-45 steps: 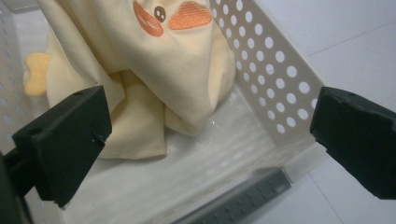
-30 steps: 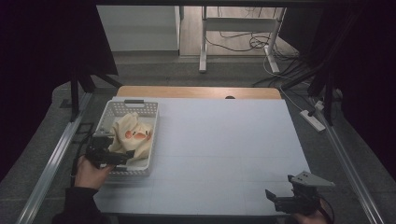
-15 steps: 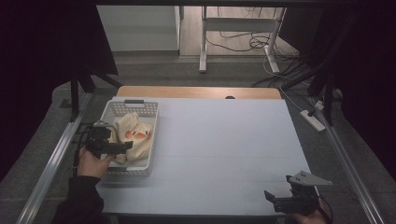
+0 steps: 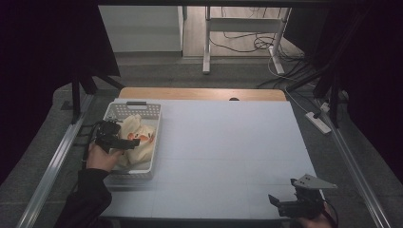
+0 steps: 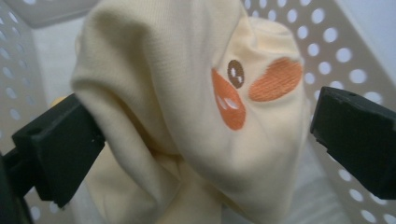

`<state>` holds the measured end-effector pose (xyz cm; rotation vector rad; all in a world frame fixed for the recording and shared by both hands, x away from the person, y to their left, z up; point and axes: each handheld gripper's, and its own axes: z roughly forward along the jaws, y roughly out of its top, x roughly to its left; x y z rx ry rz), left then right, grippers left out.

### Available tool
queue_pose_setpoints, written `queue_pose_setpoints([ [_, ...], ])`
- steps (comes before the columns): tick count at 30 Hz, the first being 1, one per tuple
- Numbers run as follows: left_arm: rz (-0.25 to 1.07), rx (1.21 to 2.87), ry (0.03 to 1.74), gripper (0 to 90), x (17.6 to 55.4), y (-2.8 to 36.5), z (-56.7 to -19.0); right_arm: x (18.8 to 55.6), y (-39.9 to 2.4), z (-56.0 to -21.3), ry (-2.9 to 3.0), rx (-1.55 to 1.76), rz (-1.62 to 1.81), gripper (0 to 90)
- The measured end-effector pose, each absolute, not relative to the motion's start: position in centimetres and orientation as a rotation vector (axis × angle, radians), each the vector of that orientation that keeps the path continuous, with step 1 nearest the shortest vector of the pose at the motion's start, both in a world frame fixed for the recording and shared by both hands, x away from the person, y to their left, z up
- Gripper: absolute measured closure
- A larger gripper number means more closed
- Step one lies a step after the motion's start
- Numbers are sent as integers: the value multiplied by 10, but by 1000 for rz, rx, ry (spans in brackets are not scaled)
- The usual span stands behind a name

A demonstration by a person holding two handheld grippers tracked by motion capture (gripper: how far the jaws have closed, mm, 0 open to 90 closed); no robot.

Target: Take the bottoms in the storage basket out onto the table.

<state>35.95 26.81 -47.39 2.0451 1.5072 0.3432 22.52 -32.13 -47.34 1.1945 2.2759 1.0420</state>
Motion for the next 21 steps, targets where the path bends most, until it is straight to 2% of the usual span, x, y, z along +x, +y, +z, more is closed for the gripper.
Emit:
queue_pose_setpoints([
  [21, 282, 2213, 1514, 0, 392, 249, -496, 226, -321, -474, 2278, 1196, 1036, 6],
])
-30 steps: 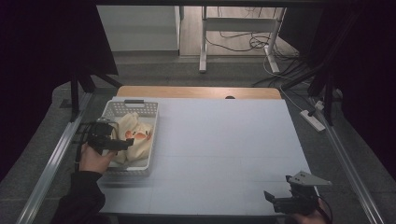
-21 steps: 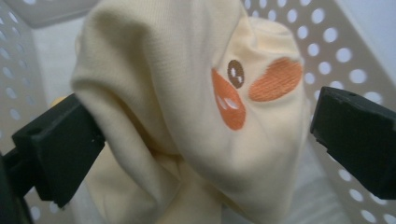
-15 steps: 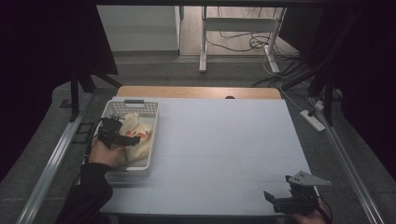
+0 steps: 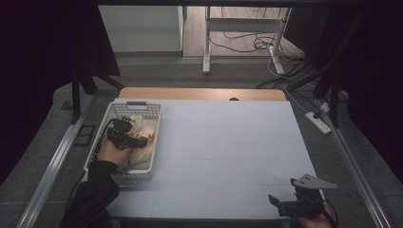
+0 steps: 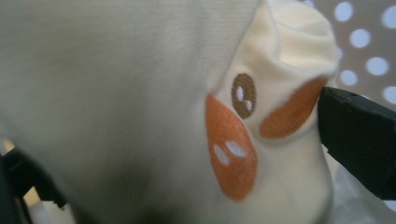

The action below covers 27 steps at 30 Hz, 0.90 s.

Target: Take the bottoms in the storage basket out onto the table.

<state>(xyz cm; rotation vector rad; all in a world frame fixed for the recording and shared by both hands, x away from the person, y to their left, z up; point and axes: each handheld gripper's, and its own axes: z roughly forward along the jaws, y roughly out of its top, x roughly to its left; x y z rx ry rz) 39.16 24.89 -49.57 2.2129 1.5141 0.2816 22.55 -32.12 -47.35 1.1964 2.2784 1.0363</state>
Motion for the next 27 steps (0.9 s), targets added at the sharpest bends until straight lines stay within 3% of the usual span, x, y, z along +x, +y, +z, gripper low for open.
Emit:
queue_pose_setpoints([
  [18, 182, 2269, 1628, 2, 412, 249, -520, 225, -321, -474, 2280, 1189, 1030, 25],
  [24, 159, 2275, 1626, 258, 410, 251, -512, 225, -321, -474, 2278, 1189, 1035, 25],
  [25, 153, 2283, 1627, 333, 410, 250, -511, 225, -321, -474, 2277, 1190, 1033, 25],
  [27, 148, 2291, 1615, 362, 411, 249, -509, 225, -321, -474, 2277, 1190, 1033, 25],
])
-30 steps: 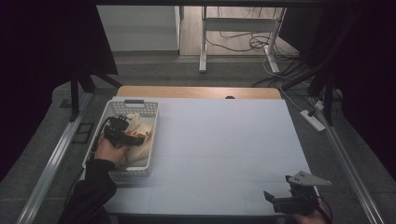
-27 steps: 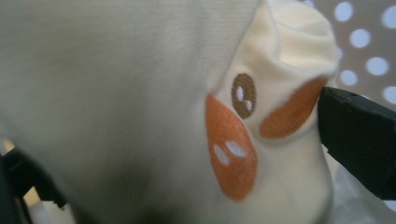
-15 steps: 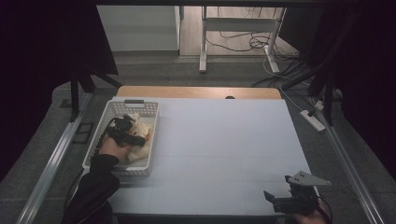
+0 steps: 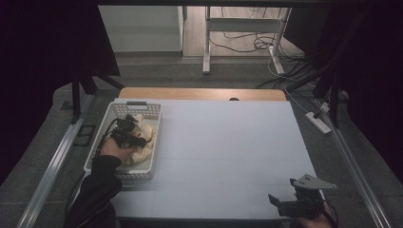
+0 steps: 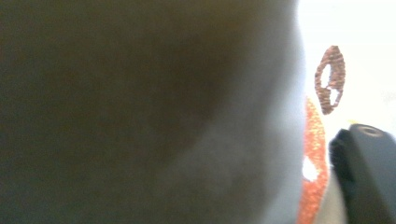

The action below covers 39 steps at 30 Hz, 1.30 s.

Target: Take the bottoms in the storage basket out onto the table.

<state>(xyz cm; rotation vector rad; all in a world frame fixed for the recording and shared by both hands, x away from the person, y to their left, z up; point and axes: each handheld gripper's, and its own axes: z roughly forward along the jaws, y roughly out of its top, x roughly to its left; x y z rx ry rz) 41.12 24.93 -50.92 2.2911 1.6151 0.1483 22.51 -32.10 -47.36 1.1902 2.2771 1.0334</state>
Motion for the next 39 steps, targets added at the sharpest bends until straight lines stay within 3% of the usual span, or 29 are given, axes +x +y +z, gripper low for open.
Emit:
queue_pose_setpoints([
  [4, 139, 2295, 1595, 483, 412, 250, -507, 225, -321, -474, 2275, 1193, 1039, 25],
  [12, 157, 2304, 1556, 555, 409, 251, -503, 226, -322, -474, 2272, 1201, 1043, 25],
  [17, 218, 2296, 1510, 570, 407, 254, -497, 226, -322, -474, 2271, 1210, 1045, 25],
  [39, 272, 2103, 1409, 578, 388, 272, -454, 226, -323, -473, 2265, 1219, 1049, 25],
])
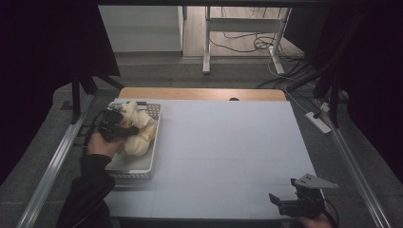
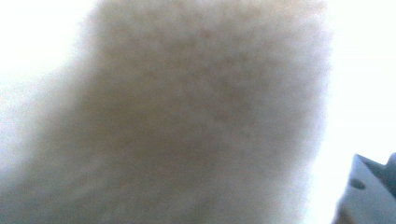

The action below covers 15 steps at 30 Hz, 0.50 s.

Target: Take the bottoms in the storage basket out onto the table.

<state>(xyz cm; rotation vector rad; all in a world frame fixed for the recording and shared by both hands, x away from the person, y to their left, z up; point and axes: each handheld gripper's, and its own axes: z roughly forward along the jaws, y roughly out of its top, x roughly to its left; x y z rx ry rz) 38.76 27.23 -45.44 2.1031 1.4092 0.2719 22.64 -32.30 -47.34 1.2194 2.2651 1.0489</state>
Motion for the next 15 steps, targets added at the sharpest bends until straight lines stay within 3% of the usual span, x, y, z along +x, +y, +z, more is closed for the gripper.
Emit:
queue_pose_setpoints([
  [15, 325, 2041, 1359, 577, 376, 282, -426, 226, -323, -473, 2262, 1224, 1049, 26],
])
